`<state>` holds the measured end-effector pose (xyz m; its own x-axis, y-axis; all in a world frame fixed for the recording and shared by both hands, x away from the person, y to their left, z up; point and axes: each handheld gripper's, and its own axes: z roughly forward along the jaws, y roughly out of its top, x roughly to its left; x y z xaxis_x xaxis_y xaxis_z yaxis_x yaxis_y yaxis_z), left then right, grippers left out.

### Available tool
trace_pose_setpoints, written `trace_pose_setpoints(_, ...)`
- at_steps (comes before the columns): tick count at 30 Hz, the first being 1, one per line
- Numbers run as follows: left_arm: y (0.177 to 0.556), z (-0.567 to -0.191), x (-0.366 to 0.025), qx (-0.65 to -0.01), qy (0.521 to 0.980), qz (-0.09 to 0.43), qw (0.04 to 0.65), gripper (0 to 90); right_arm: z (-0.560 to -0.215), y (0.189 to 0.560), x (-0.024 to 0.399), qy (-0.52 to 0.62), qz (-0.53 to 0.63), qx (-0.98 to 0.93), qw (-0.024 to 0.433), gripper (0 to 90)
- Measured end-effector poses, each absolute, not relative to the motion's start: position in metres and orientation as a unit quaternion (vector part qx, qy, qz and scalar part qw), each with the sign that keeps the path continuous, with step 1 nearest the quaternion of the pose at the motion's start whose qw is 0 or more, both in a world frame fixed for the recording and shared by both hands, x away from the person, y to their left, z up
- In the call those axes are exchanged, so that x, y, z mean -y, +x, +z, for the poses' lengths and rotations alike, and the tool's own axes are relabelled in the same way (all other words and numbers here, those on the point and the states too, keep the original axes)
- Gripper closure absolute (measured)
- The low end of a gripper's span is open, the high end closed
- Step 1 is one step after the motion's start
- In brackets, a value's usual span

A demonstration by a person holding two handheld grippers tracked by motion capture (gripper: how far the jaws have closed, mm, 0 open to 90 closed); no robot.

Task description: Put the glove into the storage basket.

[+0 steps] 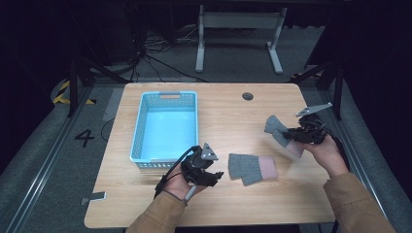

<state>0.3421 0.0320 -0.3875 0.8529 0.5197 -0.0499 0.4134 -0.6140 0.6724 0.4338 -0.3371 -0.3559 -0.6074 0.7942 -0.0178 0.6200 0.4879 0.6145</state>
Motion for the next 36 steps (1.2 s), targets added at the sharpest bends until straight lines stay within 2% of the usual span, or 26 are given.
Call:
trace_pose_setpoints(10, 0.341, -0.387, -0.031, -0.255, 0.895, 0.077, 0.358, 44.9, -0.341, 0.404, 0.316, 0.357, 0.307, -0.871, 0.143, 77.4)
trace_pose_setpoints(22, 0.34, -0.385, -0.031, -0.259, 0.889, 0.081, 0.369, 49.0, -0.354, 0.374, 0.3, 0.32, 0.343, -0.874, 0.128, 77.4)
trace_pose_setpoints(36, 0.339, -0.388, -0.029, -0.249, 0.895, 0.073, 0.362, 46.5, -0.368, 0.37, 0.284, 0.294, 0.329, -0.889, 0.123, 77.0)
